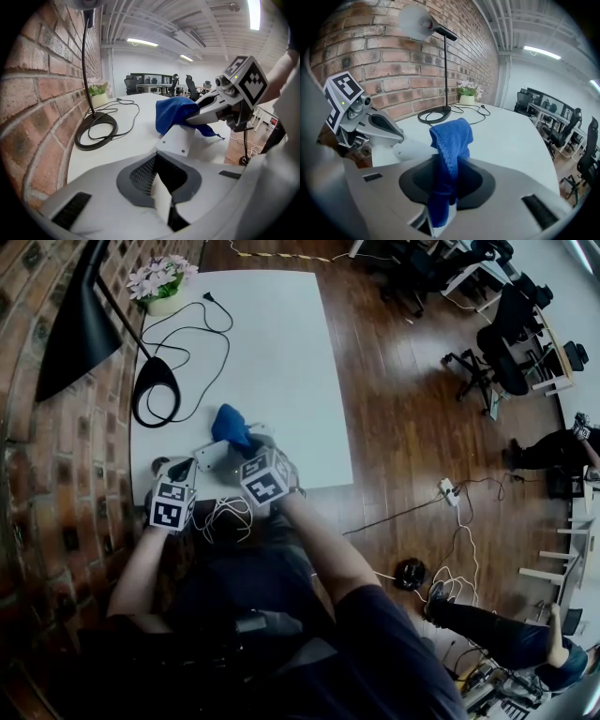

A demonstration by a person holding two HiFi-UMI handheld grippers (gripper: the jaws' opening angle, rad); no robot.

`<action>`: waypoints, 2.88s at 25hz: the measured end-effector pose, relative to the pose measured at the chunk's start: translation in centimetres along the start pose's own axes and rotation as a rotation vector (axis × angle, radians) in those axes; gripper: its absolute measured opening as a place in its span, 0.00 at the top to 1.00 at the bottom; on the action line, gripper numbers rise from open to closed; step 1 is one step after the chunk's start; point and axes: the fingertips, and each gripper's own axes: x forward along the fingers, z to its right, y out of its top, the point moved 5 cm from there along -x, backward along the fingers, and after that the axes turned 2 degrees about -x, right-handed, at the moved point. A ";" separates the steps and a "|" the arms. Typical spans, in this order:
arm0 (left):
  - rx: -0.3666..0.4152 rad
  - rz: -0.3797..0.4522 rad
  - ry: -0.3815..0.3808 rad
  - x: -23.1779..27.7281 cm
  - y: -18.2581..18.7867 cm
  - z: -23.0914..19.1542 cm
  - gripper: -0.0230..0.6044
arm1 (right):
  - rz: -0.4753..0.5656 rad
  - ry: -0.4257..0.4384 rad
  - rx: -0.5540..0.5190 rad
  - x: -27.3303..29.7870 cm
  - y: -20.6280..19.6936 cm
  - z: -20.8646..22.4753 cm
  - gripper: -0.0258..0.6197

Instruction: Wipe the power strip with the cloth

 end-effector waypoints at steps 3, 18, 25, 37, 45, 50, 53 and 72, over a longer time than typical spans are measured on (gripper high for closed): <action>0.001 0.000 0.000 0.0 0.1 0.0 0.94 | -0.004 -0.018 0.013 -0.3 -0.2 0.8 0.82; -0.050 -0.001 -0.036 -0.6 1.3 0.8 0.94 | -0.010 -0.118 0.090 -2.2 -2.2 5.8 0.82; -0.082 -0.012 -0.030 -0.6 1.2 0.8 0.94 | 0.001 -0.112 0.085 -2.0 -2.3 6.3 0.82; -0.147 -0.070 0.063 -0.1 0.4 0.2 0.94 | 0.089 0.013 0.053 -1.1 -2.0 7.3 0.82; -0.275 -0.134 0.131 -0.4 0.9 0.1 0.95 | 0.101 0.140 0.133 -1.2 -2.7 10.7 0.82; -0.322 -0.153 0.172 -0.5 1.2 -0.1 0.95 | 0.002 0.146 0.228 -1.6 -5.9 15.3 0.83; -0.337 -0.165 0.189 -0.4 1.3 -0.3 0.95 | 0.001 0.159 0.206 -1.4 -6.2 15.6 0.83; -0.383 -0.123 0.174 -0.5 1.6 -0.2 0.94 | -0.018 0.300 0.102 -2.4 -6.7 15.3 0.41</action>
